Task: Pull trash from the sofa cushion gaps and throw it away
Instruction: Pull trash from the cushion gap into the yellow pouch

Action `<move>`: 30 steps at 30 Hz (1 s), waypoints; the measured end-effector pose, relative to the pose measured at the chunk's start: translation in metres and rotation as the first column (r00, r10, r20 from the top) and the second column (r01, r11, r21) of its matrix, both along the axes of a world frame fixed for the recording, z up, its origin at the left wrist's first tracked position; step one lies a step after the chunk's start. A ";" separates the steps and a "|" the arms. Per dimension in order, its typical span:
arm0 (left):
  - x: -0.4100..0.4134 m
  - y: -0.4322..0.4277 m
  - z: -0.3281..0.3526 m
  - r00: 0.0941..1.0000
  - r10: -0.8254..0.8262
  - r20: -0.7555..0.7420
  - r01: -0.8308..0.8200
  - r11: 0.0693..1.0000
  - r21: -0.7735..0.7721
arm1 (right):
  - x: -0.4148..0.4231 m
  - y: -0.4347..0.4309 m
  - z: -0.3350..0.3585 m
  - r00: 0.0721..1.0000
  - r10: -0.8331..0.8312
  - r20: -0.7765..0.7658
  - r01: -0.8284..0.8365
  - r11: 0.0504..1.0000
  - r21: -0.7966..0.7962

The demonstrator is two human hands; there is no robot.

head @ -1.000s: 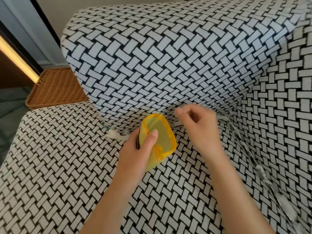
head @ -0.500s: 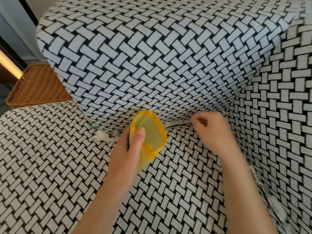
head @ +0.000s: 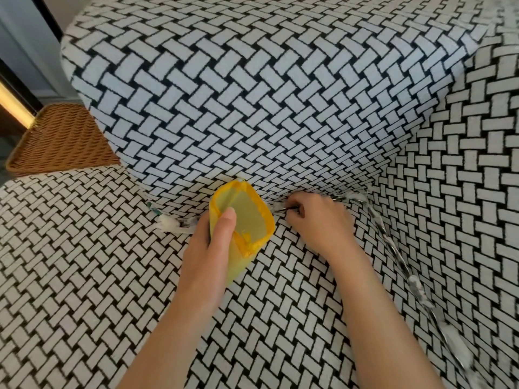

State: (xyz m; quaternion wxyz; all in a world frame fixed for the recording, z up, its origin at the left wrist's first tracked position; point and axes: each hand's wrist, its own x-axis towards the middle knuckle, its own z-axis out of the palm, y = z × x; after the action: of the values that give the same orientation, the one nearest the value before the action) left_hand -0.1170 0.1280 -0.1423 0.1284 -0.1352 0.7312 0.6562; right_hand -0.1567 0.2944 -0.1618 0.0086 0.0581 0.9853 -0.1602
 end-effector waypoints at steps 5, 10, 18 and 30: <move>0.000 0.002 0.003 0.998 0.041 0.044 -0.041 0.999 0.005 | -0.001 -0.004 0.003 0.996 0.085 0.035 -0.089 0.990 0.110; -0.001 0.004 0.004 0.998 0.050 0.047 -0.051 0.998 0.026 | -0.003 -0.008 0.001 0.991 0.058 0.118 -0.077 0.982 0.171; 0.001 0.002 0.005 1.000 0.005 0.030 -0.006 1.000 0.028 | -0.005 -0.008 -0.006 0.999 0.003 0.034 -0.008 0.990 0.139; 0.000 0.002 0.007 1.000 -0.016 0.020 0.015 0.999 0.044 | 0.001 -0.003 0.001 0.958 -0.061 -0.280 0.038 0.995 -0.088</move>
State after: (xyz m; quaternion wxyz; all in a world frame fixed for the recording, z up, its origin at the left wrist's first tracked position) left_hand -0.1171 0.1300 -0.1354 0.1440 -0.1333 0.7164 0.6695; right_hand -0.1559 0.2910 -0.1607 -0.1335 0.0590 0.9673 -0.2074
